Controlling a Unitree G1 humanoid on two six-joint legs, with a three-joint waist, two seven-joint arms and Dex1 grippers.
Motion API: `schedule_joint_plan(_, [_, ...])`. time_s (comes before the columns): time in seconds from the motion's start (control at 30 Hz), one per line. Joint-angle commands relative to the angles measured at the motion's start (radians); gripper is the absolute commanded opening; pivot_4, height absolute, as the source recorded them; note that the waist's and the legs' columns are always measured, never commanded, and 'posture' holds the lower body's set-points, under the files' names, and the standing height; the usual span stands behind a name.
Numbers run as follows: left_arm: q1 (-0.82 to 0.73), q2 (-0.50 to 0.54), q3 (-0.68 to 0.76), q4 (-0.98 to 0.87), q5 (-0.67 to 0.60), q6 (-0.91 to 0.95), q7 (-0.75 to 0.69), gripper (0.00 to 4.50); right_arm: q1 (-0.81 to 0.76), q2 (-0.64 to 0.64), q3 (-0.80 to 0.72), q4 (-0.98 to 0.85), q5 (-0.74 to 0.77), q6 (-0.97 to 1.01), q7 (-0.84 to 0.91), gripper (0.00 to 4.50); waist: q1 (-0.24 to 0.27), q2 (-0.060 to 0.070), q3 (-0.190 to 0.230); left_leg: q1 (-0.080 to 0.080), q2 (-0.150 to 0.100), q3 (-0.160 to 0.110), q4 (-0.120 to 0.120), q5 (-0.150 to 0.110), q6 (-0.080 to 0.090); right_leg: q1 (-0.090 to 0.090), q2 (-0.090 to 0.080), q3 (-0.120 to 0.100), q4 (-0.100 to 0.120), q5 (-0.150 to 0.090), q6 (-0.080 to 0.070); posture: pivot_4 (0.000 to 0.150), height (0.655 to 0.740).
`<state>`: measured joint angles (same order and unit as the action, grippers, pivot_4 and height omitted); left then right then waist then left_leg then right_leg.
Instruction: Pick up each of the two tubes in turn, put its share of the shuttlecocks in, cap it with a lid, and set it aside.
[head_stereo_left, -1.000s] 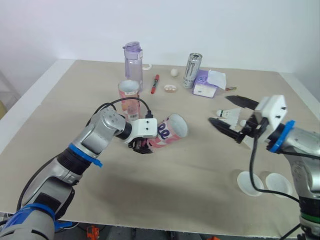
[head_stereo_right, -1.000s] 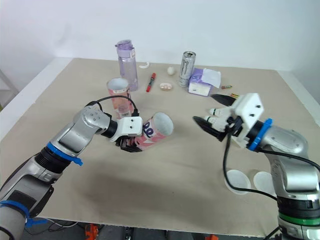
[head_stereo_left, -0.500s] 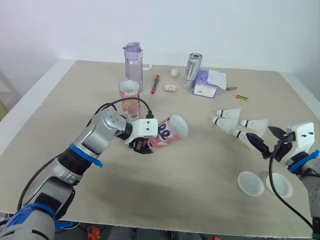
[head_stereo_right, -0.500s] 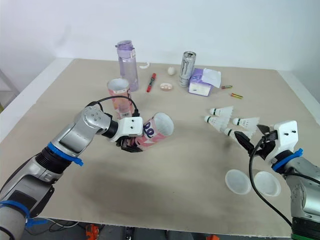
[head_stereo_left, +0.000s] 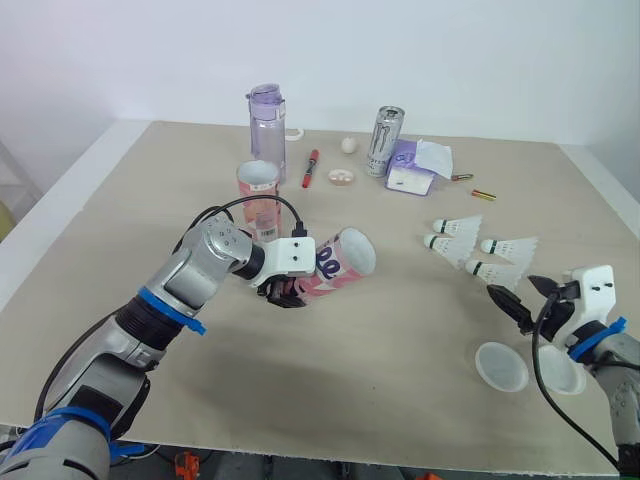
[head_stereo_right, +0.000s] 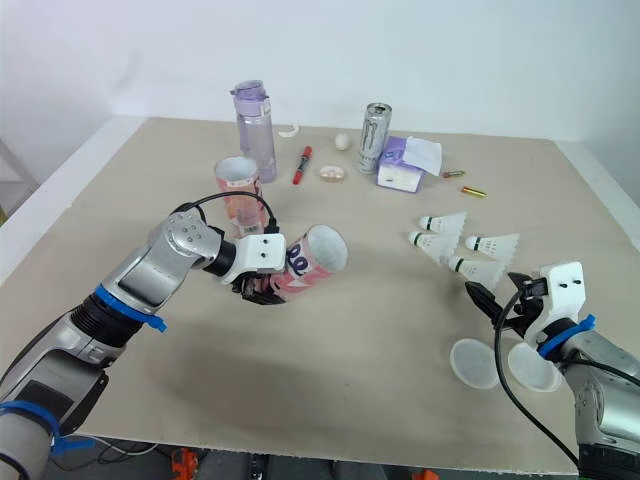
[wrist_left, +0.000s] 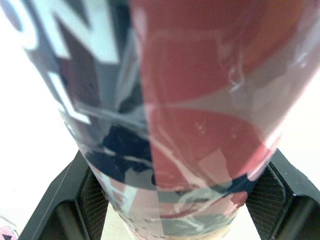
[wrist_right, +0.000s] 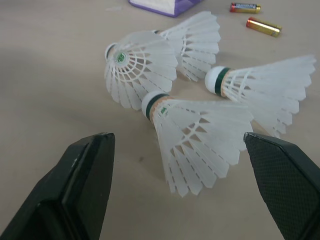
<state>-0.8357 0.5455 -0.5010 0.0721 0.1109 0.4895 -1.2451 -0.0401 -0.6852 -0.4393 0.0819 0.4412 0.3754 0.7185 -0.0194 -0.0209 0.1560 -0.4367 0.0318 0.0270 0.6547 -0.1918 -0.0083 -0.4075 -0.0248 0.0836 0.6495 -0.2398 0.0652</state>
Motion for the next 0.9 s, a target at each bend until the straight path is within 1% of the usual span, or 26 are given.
schedule_joint_plan(0.03, [0.000, 0.008, -0.002, -0.015, 0.005, 0.006, -0.003, 3.31, -0.034, -0.052, -0.005, 0.033, 0.026, 0.020, 0.070, 4.44, 0.000, 0.000, 0.000, 0.000, 0.000, 0.000, 0.000, 0.000, 0.000, 0.000, 0.000, 0.000, 0.000, 0.000, 0.000, 0.150, 0.7400])
schedule_joint_plan(0.2, [0.001, 0.008, -0.003, -0.017, 0.007, 0.008, -0.001, 3.31, -0.069, -0.076, 0.014, 0.101, 0.022, 0.010, 0.138, 4.44, -0.001, 0.000, 0.000, 0.000, 0.000, 0.000, 0.000, 0.000, 0.000, 0.000, 0.000, 0.000, 0.000, 0.000, 0.000, 0.150, 0.7400])
schedule_joint_plan(0.37, [0.004, 0.009, -0.006, -0.022, 0.007, 0.010, -0.001, 3.31, -0.150, -0.105, 0.047, 0.211, 0.017, 0.002, 0.225, 4.44, -0.002, 0.000, 0.000, 0.000, 0.000, 0.001, 0.000, 0.000, 0.000, 0.000, 0.000, 0.001, 0.000, 0.000, 0.001, 0.150, 0.7400])
schedule_joint_plan(0.4, [0.004, 0.009, -0.007, -0.022, 0.007, 0.010, 0.000, 3.31, -0.171, -0.110, 0.058, 0.236, 0.014, 0.001, 0.244, 4.04, -0.002, 0.000, 0.000, 0.000, 0.000, 0.000, 0.000, 0.000, 0.000, 0.000, 0.000, 0.001, 0.000, 0.001, 0.001, 0.150, 0.7400])
schedule_joint_plan(0.43, [0.004, 0.010, -0.007, -0.022, 0.007, 0.010, 0.000, 3.31, -0.187, -0.113, 0.065, 0.252, 0.011, 0.000, 0.254, 3.91, -0.003, 0.000, 0.000, 0.000, 0.000, 0.000, 0.000, 0.000, 0.000, 0.000, 0.000, 0.001, 0.000, 0.001, 0.002, 0.150, 0.7400])
schedule_joint_plan(0.47, [0.005, 0.011, -0.007, -0.023, 0.008, 0.010, 0.000, 3.31, -0.206, -0.114, 0.072, 0.267, 0.007, -0.001, 0.261, 3.50, -0.003, 0.001, 0.000, 0.000, 0.000, 0.000, 0.000, 0.000, 0.000, 0.000, 0.000, 0.001, 0.000, 0.001, 0.002, 0.150, 0.7400])
schedule_joint_plan(0.5, [0.006, 0.012, -0.007, -0.024, 0.008, 0.011, 0.000, 3.31, -0.219, -0.113, 0.076, 0.275, 0.007, 0.000, 0.265, 3.19, -0.003, 0.000, 0.000, 0.001, 0.000, 0.001, 0.000, 0.000, 0.000, 0.000, 0.000, 0.001, 0.000, 0.001, 0.002, 0.150, 0.7400])
schedule_joint_plan(0.53, [0.006, 0.013, -0.007, -0.025, 0.008, 0.011, 0.000, 3.31, -0.233, -0.113, 0.080, 0.286, 0.009, 0.002, 0.270, 2.62, -0.003, 0.000, 0.000, 0.001, 0.000, 0.001, 0.000, 0.000, 0.000, 0.000, 0.000, 0.001, 0.000, 0.001, 0.001, 0.150, 0.7400])
schedule_joint_plan(0.67, [0.012, 0.017, -0.007, -0.036, 0.009, 0.020, 0.003, 3.31, -0.280, -0.107, 0.097, 0.340, -0.006, -0.018, 0.279, 1.46, -0.003, 0.000, 0.000, 0.001, 0.000, 0.000, 0.000, 0.000, 0.000, 0.000, 0.000, 0.001, 0.000, 0.002, 0.003, 0.150, 0.7400])
schedule_joint_plan(0.7, [0.012, 0.017, -0.007, -0.037, 0.009, 0.022, 0.004, 3.31, -0.287, -0.105, 0.098, 0.349, -0.008, -0.023, 0.279, 0.95, -0.003, 0.000, 0.000, 0.001, 0.000, 0.000, 0.000, 0.000, 0.000, 0.000, 0.000, 0.001, 0.000, 0.002, 0.004, 0.150, 0.7400])
schedule_joint_plan(0.73, [0.013, 0.019, -0.006, -0.038, 0.009, 0.023, 0.004, 3.31, -0.294, -0.104, 0.099, 0.358, -0.011, -0.028, 0.278, 0.80, -0.003, 0.001, 0.000, 0.000, 0.000, 0.001, 0.000, 0.000, 0.000, 0.000, 0.000, 0.001, 0.000, 0.002, 0.004, 0.150, 0.7400])
schedule_joint_plan(0.77, [0.013, 0.019, -0.006, -0.038, 0.009, 0.024, 0.004, 3.31, -0.299, -0.102, 0.100, 0.364, -0.014, -0.032, 0.277, 0.37, -0.003, 0.000, 0.000, 0.000, 0.000, 0.001, 0.000, 0.000, 0.000, 0.000, 0.000, 0.001, 0.000, 0.002, 0.004, 0.150, 0.7400])
schedule_joint_plan(0.8, [0.013, 0.020, -0.005, -0.038, 0.009, 0.024, 0.005, 3.31, -0.302, -0.102, 0.102, 0.367, -0.016, -0.034, 0.278, 0.17, -0.003, 0.000, 0.000, 0.000, 0.000, 0.000, 0.000, 0.000, 0.000, 0.000, 0.000, 0.001, 0.000, 0.002, 0.004, 0.150, 0.7400])
schedule_joint_plan(0.9, [0.014, 0.020, -0.006, -0.041, 0.009, 0.026, 0.006, 3.31, -0.304, -0.106, 0.106, 0.377, -0.020, -0.045, 0.281, 0.17, -0.003, 0.001, 0.000, 0.001, 0.000, 0.000, 0.000, 0.000, 0.000, 0.000, 0.000, 0.001, 0.000, 0.003, 0.004, 0.150, 0.7400])
